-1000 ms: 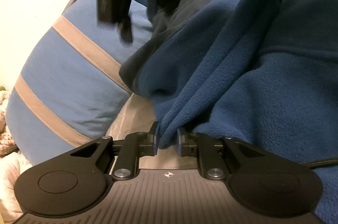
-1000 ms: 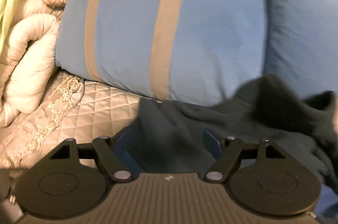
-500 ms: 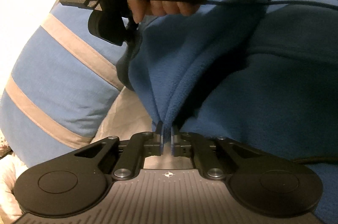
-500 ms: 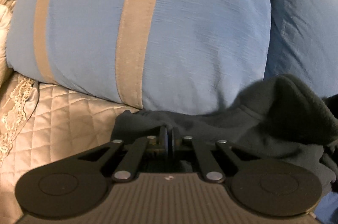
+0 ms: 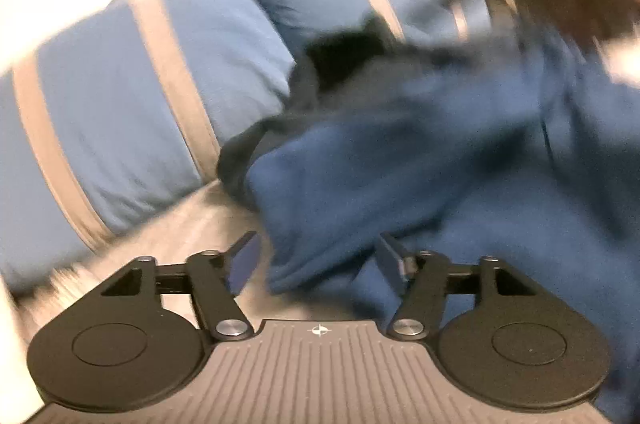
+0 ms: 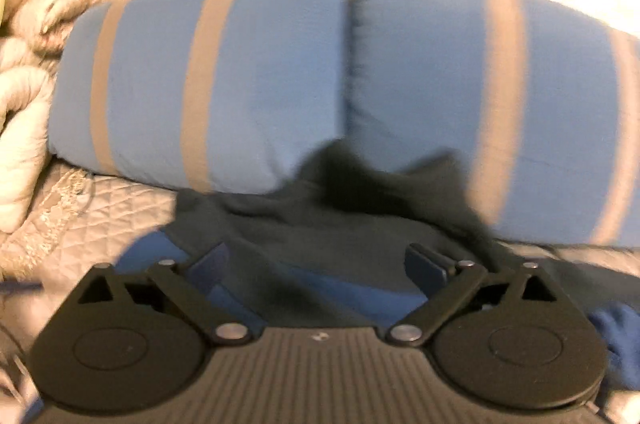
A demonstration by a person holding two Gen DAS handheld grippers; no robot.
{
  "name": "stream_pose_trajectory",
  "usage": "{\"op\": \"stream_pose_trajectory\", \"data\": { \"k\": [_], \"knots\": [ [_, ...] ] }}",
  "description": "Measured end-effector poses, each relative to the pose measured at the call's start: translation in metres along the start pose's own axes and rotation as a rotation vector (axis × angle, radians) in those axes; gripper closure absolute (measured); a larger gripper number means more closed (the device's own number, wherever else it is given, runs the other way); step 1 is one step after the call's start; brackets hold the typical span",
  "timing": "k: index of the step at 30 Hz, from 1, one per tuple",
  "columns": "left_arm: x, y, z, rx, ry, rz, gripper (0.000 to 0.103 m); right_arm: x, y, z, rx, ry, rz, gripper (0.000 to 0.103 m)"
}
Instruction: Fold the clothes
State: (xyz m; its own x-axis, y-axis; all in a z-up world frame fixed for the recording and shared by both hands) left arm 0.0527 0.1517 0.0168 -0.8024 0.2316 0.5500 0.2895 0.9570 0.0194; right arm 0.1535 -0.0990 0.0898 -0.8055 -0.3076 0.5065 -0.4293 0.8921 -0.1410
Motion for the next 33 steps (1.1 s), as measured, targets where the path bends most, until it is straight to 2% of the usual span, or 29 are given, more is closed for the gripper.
{"op": "stream_pose_trajectory", "data": {
  "k": [3, 5, 8, 12, 17, 21, 25, 27, 28, 30, 31, 33],
  "knots": [
    [-0.021, 0.015, -0.017, 0.237, -0.006, 0.054, 0.035, 0.032, -0.043, 0.034, -0.074, 0.024, 0.032, 0.001],
    [-0.035, 0.029, -0.018, 0.346, 0.013, 0.031, 0.035, 0.049, -0.069, 0.053, -0.163, 0.055, 0.044, 0.000],
    [-0.037, 0.051, -0.002, 0.497, 0.048, -0.008, 0.034, 0.062, -0.096, 0.071, -0.275, 0.087, 0.005, 0.000],
    [-0.048, 0.077, 0.013, 0.688, 0.078, 0.014, 0.034, 0.077, -0.128, 0.095, -0.421, 0.134, -0.057, 0.000],
    [-0.055, 0.094, 0.027, 0.839, 0.084, 0.137, 0.035, 0.066, -0.154, 0.133, -0.612, 0.211, -0.166, 0.001],
    [-0.065, 0.097, 0.032, 0.897, 0.102, 0.207, 0.036, 0.057, -0.159, 0.156, -0.698, 0.244, -0.229, 0.006],
    [-0.075, 0.095, 0.033, 0.903, 0.108, 0.236, 0.036, 0.043, -0.151, 0.165, -0.751, 0.251, -0.316, 0.014],
    [-0.078, 0.094, 0.032, 0.922, 0.112, 0.253, 0.043, 0.036, -0.150, 0.169, -0.767, 0.260, -0.324, 0.015],
    [-0.079, 0.094, 0.033, 0.939, 0.117, 0.263, 0.050, 0.033, -0.149, 0.171, -0.779, 0.262, -0.319, 0.016],
    [-0.080, 0.093, 0.035, 0.950, 0.125, 0.251, 0.059, 0.027, -0.151, 0.175, -0.805, 0.257, -0.303, 0.017],
    [-0.080, 0.093, 0.035, 0.951, 0.131, 0.237, 0.065, 0.024, -0.152, 0.176, -0.818, 0.251, -0.291, 0.023],
    [-0.078, 0.092, 0.034, 0.945, 0.135, 0.211, 0.074, 0.022, -0.158, 0.180, -0.858, 0.242, -0.244, 0.048]
  ]
}}
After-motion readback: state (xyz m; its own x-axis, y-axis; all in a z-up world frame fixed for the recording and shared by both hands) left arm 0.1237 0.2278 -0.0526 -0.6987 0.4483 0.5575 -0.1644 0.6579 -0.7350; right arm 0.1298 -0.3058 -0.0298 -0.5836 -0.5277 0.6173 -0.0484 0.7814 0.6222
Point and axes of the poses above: each gripper's, at about its wrist camera, not at the fingertips, and x roughly against the way its jaws point, y to its left, z to its underside, the point moved 8 cm from there along -x, roughly the way its jaws point, and after that the axes turned 12 degrees about x, right-handed, at the moved point
